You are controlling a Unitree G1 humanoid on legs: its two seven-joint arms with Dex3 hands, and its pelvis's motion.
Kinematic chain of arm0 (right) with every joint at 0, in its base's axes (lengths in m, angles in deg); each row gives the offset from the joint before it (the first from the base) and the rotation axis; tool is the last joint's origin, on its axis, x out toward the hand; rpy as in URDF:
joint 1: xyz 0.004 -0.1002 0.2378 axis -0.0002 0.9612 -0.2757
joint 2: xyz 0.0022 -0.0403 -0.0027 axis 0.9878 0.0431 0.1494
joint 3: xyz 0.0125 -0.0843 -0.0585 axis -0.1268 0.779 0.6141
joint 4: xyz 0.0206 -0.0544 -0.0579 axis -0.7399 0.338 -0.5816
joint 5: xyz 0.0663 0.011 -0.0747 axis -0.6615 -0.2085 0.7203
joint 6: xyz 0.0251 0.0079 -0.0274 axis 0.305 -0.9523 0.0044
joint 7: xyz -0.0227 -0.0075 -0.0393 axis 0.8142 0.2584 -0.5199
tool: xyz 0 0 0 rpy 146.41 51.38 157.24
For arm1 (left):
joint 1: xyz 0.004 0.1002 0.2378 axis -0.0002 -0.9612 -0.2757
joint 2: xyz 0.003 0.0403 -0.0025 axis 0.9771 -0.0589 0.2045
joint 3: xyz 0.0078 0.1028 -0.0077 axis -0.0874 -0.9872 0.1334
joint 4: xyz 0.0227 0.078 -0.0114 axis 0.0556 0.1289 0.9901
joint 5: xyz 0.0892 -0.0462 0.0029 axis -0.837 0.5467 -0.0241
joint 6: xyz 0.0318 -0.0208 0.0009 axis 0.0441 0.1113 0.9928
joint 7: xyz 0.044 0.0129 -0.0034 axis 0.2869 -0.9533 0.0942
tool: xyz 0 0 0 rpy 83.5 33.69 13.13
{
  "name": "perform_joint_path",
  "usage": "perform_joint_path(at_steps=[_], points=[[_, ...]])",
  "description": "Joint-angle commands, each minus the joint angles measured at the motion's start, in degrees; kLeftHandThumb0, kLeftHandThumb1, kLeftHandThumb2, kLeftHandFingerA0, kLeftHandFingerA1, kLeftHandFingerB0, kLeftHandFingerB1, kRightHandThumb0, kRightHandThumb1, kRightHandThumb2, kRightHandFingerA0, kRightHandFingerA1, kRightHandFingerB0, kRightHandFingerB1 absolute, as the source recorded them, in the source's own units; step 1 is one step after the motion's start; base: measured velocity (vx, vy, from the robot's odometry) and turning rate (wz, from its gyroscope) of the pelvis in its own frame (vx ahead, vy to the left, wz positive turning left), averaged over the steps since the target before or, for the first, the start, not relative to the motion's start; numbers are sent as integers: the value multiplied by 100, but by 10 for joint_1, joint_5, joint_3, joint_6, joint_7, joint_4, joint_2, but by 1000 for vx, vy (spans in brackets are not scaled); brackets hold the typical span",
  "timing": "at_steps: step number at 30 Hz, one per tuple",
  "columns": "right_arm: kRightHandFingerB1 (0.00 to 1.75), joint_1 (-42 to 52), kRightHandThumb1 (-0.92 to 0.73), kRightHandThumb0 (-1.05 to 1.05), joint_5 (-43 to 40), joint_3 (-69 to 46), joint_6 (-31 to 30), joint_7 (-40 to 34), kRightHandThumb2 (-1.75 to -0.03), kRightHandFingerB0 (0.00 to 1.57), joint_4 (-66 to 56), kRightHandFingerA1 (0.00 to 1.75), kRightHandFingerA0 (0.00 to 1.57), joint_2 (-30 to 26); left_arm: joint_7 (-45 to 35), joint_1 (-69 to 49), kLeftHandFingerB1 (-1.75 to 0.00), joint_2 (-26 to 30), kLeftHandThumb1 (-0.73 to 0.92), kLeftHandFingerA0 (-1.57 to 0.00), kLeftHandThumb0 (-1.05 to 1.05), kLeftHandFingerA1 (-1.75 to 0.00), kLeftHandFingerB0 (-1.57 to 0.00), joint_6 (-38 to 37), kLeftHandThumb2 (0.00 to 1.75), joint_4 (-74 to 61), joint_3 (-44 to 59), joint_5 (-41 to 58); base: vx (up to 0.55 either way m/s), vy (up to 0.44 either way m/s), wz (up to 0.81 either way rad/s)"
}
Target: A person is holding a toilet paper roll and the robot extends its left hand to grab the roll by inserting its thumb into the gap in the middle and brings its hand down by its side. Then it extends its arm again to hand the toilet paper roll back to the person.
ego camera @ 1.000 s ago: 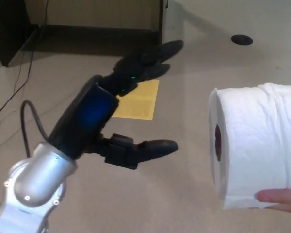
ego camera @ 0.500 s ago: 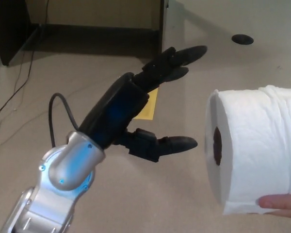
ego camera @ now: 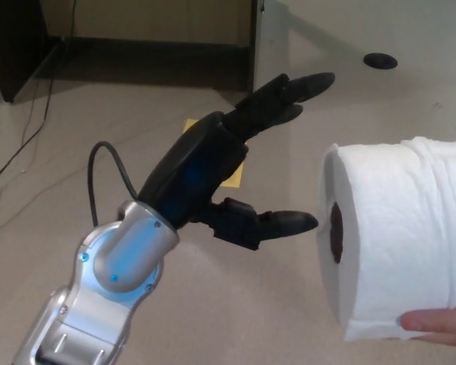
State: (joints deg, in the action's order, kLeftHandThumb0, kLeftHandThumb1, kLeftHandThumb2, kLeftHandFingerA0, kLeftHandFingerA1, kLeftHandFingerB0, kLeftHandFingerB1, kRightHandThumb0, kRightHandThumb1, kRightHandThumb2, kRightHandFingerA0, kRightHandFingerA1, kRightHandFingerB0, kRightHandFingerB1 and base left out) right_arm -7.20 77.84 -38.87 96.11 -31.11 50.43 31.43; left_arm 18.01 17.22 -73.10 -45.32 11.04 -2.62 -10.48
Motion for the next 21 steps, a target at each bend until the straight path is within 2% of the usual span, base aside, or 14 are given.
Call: perform_joint_path(at_steps=[1, 15, 21], points=[[40, -4, -61, -29, 1, -4, 4, 3, -58, 50, 2, 48, 62, -9, 2, 8, -34, -9, 38, -29, -49, -42, -15, 6, 64, -8, -7, -26, 0, 0, 0], [40, -9, -61, -29, 1, -6, 2, 12, -58, 49, 3, 50, 62, -8, -5, 6, -34, -17, 38, -30, -48, -43, -15, 2, 63, -3, -4, -27, 0, 0, 0], [40, -9, -61, -31, 0, -7, 5, 10, -58, 50, 4, 52, 63, -8, -6, 16, -34, -29, 39, -30, -51, -42, -17, 30, 64, -8, -21, -48, 0, 0, 0]])
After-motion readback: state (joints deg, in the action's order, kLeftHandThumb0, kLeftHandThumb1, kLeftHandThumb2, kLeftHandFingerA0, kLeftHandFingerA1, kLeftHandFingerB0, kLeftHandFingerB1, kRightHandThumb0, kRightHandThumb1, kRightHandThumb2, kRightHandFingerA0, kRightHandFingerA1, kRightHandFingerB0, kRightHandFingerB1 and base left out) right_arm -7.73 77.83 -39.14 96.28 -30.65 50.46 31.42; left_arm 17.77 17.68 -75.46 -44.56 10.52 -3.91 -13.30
